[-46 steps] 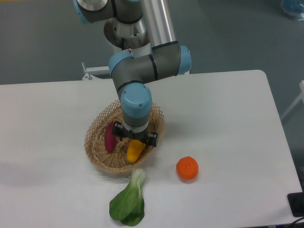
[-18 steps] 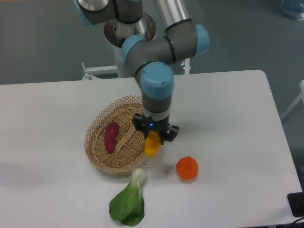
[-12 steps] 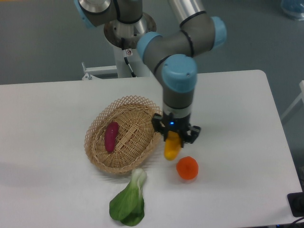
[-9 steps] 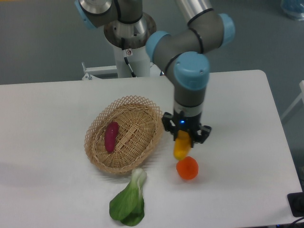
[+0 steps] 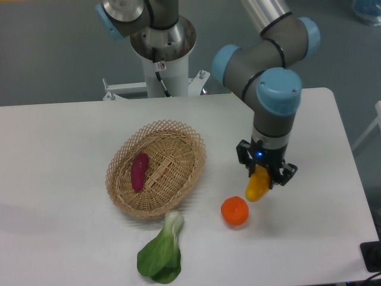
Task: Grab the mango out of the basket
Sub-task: 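Lift the mango out of the basket and carry it toward the orange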
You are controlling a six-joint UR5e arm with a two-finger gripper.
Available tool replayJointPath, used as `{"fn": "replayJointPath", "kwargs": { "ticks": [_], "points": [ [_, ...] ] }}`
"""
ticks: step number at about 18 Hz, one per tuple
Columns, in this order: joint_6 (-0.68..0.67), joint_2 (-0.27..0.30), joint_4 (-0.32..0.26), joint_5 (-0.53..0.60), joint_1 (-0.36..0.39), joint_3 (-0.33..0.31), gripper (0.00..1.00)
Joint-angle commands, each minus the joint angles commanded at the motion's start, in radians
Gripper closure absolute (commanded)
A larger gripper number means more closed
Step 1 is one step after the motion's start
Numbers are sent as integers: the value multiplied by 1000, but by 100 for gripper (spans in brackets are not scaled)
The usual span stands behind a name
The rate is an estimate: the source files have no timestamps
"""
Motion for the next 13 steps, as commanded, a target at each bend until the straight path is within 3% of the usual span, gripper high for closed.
{"fn": "replayJointPath", "kwargs": {
  "ticks": [13],
  "points": [
    [12, -6, 5, 26, 11, 0, 70]
  ]
}}
